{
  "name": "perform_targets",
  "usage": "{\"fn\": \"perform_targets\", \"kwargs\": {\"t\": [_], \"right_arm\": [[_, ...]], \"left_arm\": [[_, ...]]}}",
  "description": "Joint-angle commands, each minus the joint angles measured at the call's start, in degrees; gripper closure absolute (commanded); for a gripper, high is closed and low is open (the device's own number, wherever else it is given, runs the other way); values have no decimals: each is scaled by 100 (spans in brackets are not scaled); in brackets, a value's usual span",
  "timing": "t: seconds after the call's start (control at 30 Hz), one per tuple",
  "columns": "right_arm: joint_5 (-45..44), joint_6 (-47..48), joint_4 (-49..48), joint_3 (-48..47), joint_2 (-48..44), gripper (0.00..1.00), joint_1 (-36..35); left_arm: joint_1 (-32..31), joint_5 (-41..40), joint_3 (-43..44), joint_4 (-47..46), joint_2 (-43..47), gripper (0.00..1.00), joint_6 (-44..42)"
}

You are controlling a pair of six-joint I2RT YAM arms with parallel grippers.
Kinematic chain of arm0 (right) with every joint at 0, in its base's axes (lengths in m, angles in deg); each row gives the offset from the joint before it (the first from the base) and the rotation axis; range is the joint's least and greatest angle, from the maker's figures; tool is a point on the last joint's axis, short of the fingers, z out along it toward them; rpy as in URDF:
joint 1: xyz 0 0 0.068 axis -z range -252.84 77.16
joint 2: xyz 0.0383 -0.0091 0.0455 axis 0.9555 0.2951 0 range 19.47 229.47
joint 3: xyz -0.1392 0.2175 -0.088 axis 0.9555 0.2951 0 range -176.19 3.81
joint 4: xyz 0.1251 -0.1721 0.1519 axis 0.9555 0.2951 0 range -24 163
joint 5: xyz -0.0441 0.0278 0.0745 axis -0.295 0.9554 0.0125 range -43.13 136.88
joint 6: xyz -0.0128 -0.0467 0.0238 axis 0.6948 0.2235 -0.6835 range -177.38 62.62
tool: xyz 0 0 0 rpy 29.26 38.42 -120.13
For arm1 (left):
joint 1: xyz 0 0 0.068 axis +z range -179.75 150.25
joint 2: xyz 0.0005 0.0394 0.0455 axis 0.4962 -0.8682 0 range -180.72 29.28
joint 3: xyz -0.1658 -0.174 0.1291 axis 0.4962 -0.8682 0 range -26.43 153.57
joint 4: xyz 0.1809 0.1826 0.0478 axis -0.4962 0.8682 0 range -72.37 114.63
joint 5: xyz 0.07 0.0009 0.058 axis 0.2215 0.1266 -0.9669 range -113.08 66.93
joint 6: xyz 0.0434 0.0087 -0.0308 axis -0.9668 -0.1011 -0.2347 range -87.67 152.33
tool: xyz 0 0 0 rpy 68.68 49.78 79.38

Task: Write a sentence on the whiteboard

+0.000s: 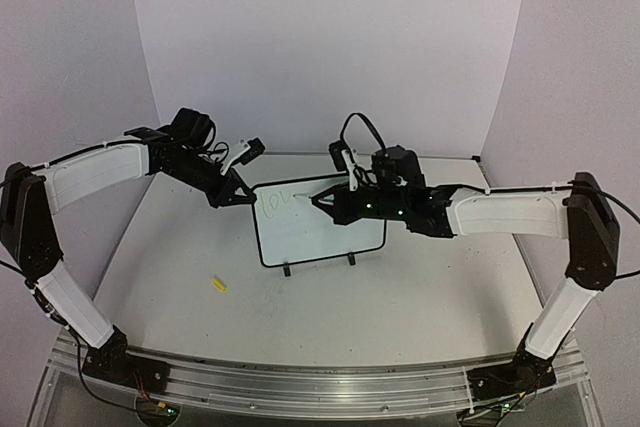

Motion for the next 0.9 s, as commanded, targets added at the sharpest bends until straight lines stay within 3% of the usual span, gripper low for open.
{"fn": "perform_targets", "kwargs": {"t": [0.0,0.87], "right_arm": [[-209,-43,-64,-199,35,100,42],[-541,3,49,-55,-353,100,127]], "left_arm": [[77,-749,100,72,45,100,-224],[77,-755,85,80,79,100,-224]]}}
